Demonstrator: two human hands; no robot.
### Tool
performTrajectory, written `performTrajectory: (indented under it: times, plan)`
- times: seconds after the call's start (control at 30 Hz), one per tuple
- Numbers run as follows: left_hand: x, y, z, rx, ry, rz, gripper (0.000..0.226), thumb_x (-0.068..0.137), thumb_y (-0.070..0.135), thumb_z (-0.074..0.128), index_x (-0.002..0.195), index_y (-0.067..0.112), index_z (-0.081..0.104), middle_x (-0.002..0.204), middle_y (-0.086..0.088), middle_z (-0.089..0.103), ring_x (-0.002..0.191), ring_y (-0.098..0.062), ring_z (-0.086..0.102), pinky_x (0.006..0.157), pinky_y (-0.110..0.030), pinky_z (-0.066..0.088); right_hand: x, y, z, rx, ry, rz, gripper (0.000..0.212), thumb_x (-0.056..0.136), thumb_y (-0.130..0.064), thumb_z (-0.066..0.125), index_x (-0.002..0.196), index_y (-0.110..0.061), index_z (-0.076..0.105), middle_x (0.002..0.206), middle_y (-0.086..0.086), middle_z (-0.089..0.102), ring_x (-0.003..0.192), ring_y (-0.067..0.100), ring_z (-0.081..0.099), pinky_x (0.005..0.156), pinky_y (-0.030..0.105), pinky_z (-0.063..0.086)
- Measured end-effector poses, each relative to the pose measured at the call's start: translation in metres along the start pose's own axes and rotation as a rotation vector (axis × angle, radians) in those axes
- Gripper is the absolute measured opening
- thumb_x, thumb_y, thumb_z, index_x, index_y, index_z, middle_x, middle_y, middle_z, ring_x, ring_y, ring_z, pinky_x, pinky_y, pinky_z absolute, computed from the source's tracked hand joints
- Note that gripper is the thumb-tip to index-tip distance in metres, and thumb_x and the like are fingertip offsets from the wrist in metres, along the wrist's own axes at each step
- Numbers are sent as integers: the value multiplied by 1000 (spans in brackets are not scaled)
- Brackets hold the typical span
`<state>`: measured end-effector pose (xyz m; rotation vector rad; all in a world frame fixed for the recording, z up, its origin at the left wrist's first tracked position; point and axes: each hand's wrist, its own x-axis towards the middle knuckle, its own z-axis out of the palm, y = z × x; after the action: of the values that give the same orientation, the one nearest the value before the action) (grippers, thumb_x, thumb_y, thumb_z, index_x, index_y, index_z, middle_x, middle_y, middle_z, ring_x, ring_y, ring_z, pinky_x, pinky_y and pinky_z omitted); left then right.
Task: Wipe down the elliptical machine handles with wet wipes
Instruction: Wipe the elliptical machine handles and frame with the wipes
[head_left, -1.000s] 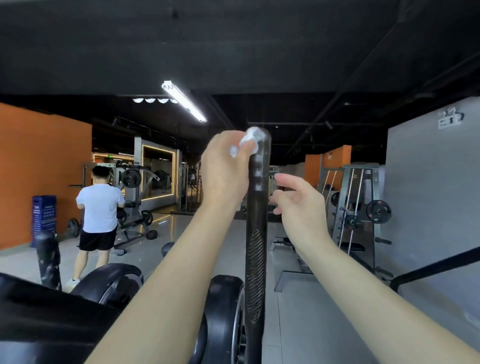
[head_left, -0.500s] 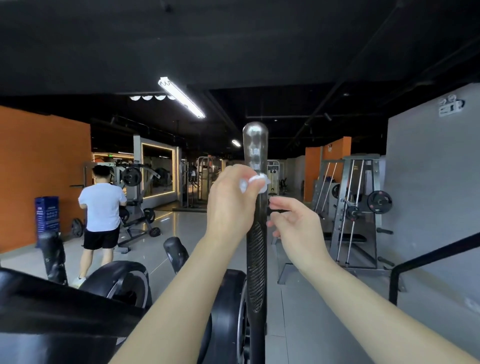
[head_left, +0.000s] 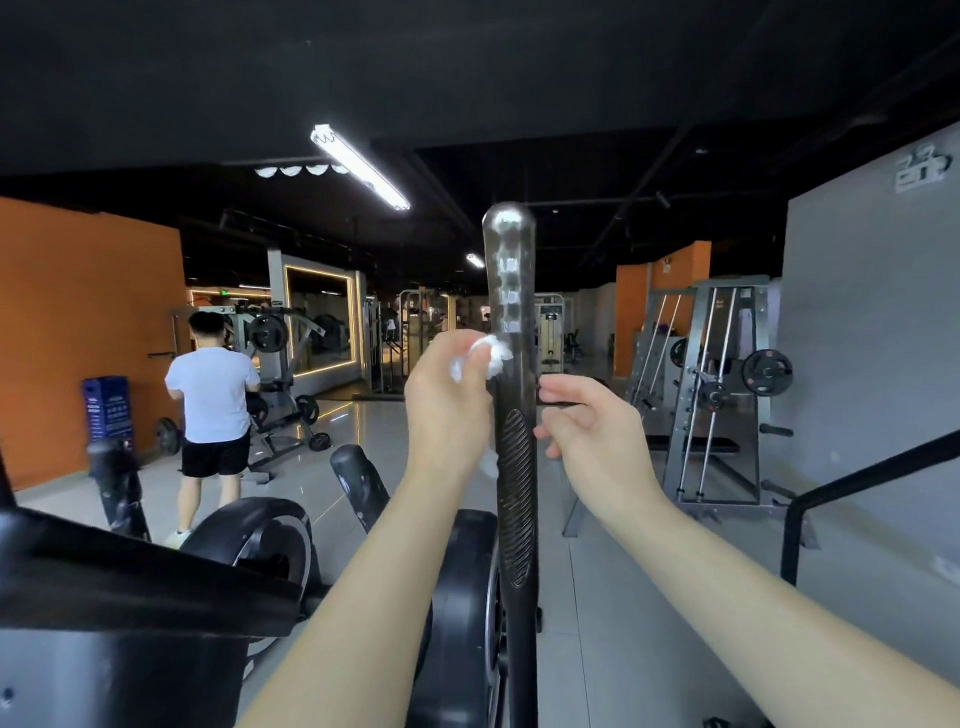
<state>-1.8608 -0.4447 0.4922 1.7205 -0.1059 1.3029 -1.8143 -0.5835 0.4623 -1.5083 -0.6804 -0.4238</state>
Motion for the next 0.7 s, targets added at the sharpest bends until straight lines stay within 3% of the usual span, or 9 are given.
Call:
performTrajectory:
  times: [0.27, 0.4, 0.5, 0.63, 0.7]
  plan:
    - [-61, -63, -8, 77, -154, -272, 17, 102, 27, 57, 97, 38, 69, 90, 13, 70, 88, -17, 67, 88, -45, 58, -15, 12, 4, 24, -9, -14, 41, 99, 5, 56, 127, -22, 66, 114, -7, 69, 70, 0, 65, 67, 15, 54]
    - [-39, -37, -6, -56, -59, -183, 16, 103, 27, 58, 107, 30, 73, 107, 13, 70, 86, -4, 68, 80, -32, 55, -12, 13, 8, 15, 0, -20, 39, 98, 4, 57, 126, -21, 68, 112, -7, 70, 73, 5, 68, 66, 18, 55]
    - [-35, -32, 0, -81, -49, -157, 14, 101, 30, 61, 104, 33, 75, 108, 13, 68, 100, -1, 65, 88, -32, 54, -10, 12, 7, 38, 0, -20, 39, 97, 7, 56, 122, -21, 69, 107, -8, 70, 72, 5, 67, 64, 19, 55]
    - [-73, -55, 2, -61, -44, -251, 15, 104, 28, 60, 100, 25, 74, 100, 4, 66, 79, -2, 66, 69, -23, 53, -15, 19, 7, 47, 3, -13, 41, 97, 7, 55, 122, -24, 68, 111, -9, 69, 71, 4, 66, 65, 19, 55]
    - [-104, -72, 1, -22, -78, -296, 16, 104, 24, 58, 101, 22, 73, 97, -1, 64, 76, -6, 64, 67, -16, 49, -20, 25, 8, 45, 4, 6, 42, 97, 7, 55, 121, -26, 67, 113, -9, 69, 70, 2, 65, 65, 19, 55]
